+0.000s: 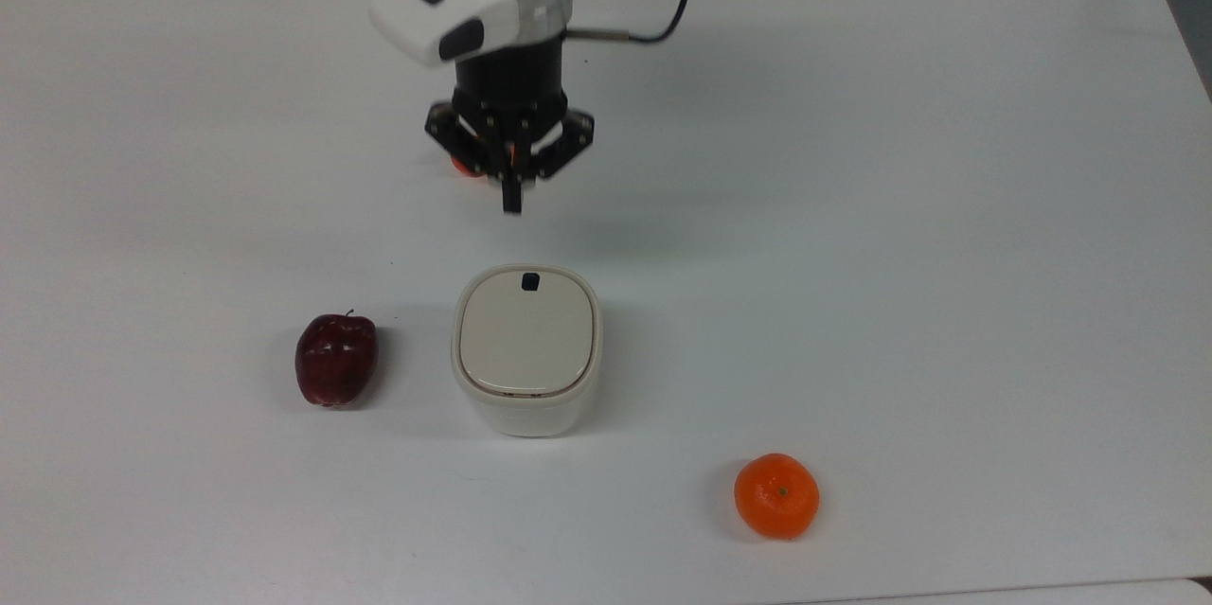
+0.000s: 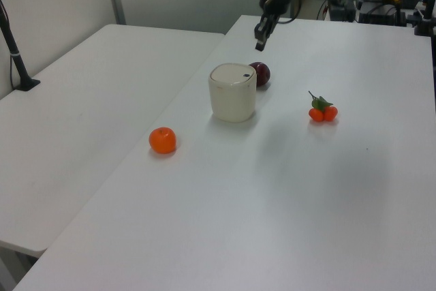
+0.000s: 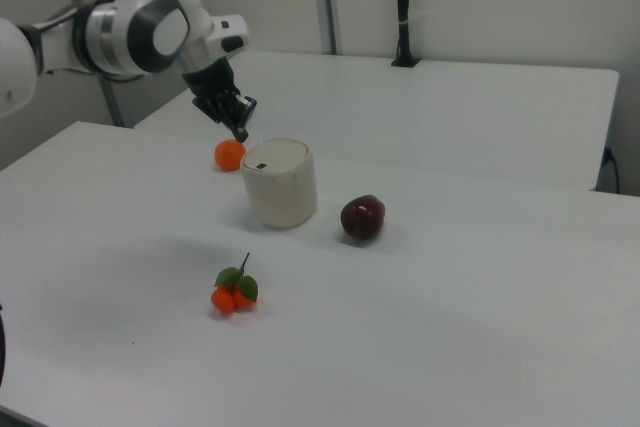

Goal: Close garbage bin

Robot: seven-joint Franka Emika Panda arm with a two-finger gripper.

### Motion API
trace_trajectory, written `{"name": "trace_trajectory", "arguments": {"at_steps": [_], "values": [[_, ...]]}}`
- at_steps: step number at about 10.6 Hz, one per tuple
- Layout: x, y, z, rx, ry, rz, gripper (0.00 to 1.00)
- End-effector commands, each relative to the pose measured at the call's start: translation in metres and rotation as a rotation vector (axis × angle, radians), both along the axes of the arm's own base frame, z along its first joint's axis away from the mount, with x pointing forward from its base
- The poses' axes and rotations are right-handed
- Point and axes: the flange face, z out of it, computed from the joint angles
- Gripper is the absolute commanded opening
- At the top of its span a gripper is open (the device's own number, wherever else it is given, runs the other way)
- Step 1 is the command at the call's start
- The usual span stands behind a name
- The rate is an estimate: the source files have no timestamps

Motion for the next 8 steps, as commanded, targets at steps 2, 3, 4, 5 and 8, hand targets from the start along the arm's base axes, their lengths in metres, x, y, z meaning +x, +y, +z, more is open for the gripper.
{"name": "trace_trajectory", "arguments": {"at_steps": [2,3,4,5,8], "values": [[-0.064,0.001,0.048,-0.053,0.199,0.055,0.0],[-0.081,-0.002,0.061,-0.067,0.255,0.088,0.0],[-0.096,-0.006,0.072,-0.074,0.293,0.108,0.0],[-0.104,-0.009,0.075,-0.077,0.328,0.109,0.0],[-0.12,-0.017,0.087,-0.077,0.354,0.094,0.0]]}}
